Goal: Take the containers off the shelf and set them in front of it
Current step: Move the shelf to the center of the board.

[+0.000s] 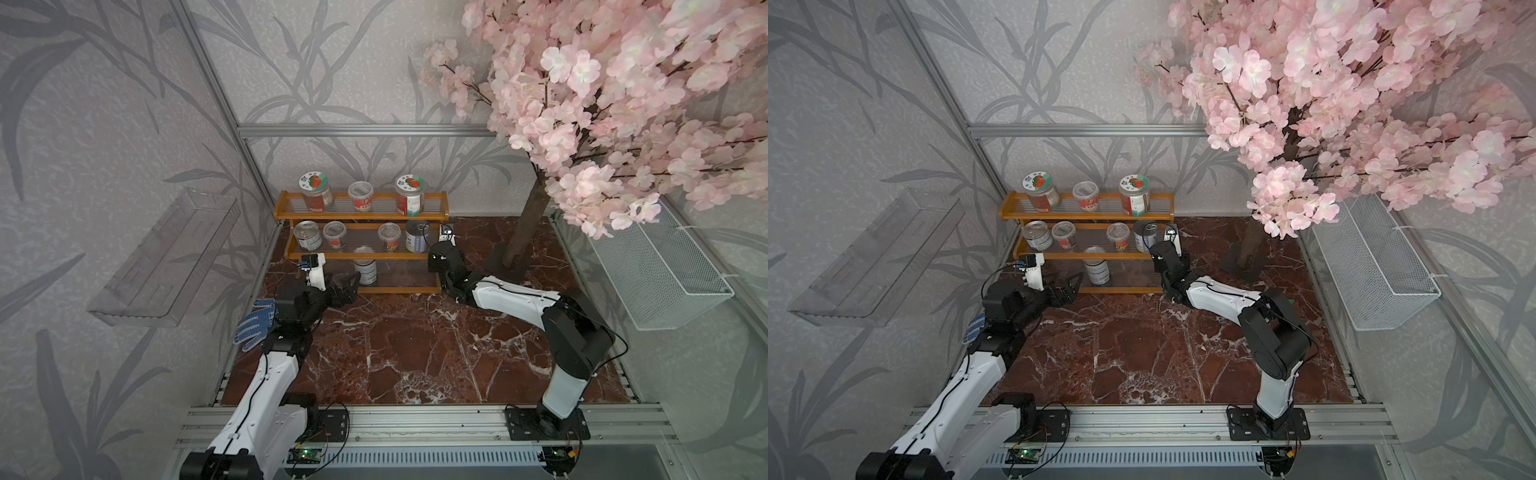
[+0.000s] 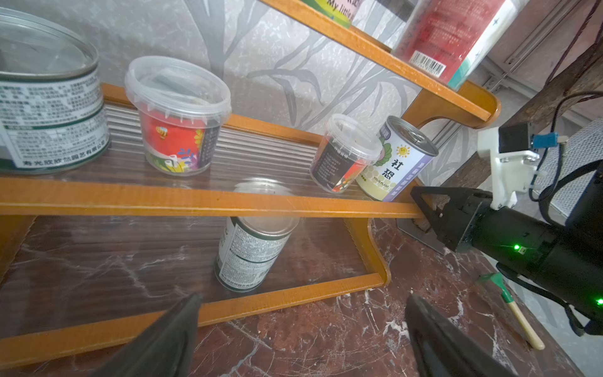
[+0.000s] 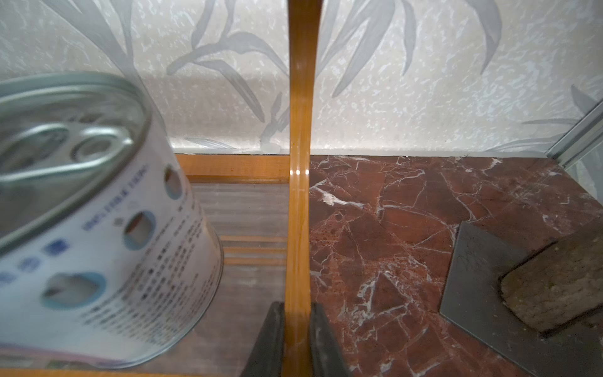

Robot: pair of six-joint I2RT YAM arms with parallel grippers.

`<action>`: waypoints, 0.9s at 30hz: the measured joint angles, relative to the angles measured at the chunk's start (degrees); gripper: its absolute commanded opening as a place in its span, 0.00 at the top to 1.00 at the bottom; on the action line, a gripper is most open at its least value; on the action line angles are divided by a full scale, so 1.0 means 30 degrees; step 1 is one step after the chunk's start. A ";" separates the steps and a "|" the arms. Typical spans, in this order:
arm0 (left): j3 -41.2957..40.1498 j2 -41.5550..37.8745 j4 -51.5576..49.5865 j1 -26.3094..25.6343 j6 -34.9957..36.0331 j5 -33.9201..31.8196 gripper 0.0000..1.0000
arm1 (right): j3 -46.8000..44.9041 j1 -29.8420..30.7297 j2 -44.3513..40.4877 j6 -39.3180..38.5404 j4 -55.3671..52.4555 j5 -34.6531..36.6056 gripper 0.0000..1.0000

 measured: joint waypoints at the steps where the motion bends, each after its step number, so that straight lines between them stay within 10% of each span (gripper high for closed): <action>1: 0.0000 0.0000 0.0109 -0.0080 -0.0080 0.0087 0.00 | -0.0262 -0.0146 -0.0219 -0.0153 0.0058 -0.0160 1.00; 27: 0.0007 0.1734 0.1311 -0.2652 -0.0619 0.0685 0.00 | -0.4284 -0.3293 -0.4036 -0.2331 0.0408 -0.2470 1.00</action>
